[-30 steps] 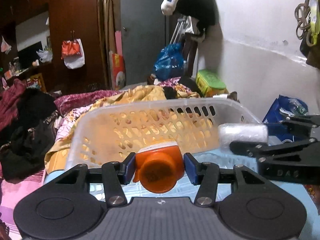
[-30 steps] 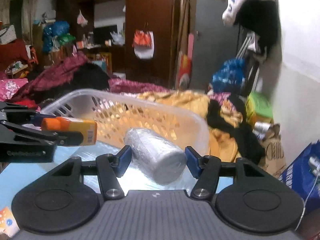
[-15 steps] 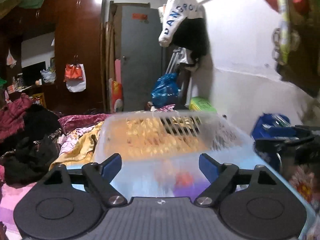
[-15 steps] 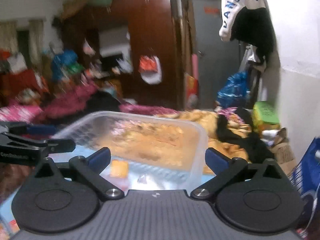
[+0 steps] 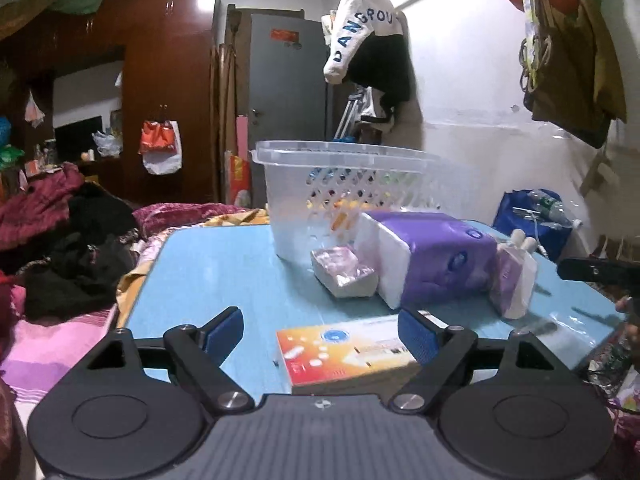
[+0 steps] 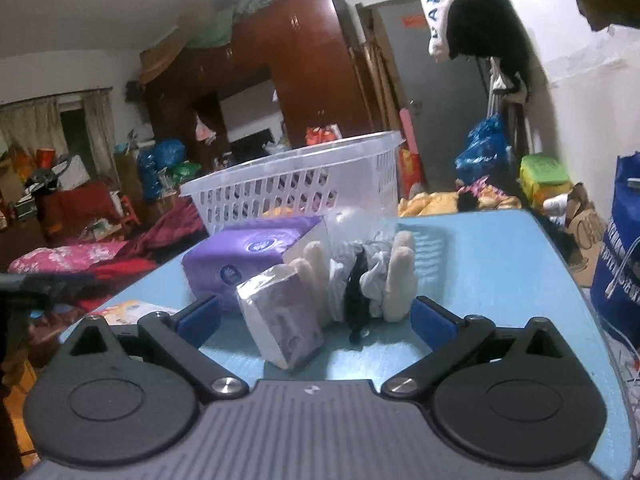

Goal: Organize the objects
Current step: 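Grip the purple tissue pack between both grippers and lift it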

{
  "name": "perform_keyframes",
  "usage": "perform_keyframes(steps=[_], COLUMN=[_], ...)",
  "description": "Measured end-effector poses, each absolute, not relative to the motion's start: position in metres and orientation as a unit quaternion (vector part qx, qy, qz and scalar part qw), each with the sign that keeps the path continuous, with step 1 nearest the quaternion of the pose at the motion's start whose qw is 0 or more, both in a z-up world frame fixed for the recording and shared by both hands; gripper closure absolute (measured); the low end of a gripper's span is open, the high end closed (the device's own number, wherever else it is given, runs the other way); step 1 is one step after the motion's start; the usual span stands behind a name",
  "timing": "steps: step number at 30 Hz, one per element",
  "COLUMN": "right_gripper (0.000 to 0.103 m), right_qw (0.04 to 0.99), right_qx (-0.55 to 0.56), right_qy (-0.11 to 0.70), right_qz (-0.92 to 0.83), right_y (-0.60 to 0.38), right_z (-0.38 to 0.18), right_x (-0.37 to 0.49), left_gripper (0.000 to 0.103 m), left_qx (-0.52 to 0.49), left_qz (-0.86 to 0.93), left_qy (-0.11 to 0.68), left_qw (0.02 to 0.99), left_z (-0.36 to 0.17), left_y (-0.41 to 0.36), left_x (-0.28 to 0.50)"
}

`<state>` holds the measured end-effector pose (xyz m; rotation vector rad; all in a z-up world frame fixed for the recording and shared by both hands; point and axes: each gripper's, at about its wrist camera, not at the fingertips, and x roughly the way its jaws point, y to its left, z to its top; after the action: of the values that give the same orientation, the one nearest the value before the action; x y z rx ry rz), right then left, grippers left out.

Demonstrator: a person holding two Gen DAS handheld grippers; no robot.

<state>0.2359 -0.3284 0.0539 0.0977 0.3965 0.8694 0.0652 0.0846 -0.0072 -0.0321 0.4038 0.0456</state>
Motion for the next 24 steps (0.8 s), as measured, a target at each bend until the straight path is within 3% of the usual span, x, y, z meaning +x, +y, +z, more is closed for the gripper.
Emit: perform_keyframes(steps=[14,19,24], right_gripper=[0.003,0.049,0.048], right_qw=[0.889,0.879,0.859], right_qx=[-0.013,-0.063,-0.126], right_qy=[0.145,0.151,0.184], right_qz=[0.434,0.447,0.461], right_y=[-0.299,-0.266,-0.231], right_z=[0.060,0.084,0.075], right_x=[0.217,0.241,0.259], left_gripper=[0.016,0.019,0.030], left_qx=[0.004,0.003,0.011], left_qz=[-0.010,-0.019,-0.039], left_qy=[0.190,0.197,0.215], left_qw=[0.982,0.980,0.976], left_z=[-0.020,-0.007,-0.004], left_y=[0.047,0.045,0.048], left_x=[0.092,0.121,0.134])
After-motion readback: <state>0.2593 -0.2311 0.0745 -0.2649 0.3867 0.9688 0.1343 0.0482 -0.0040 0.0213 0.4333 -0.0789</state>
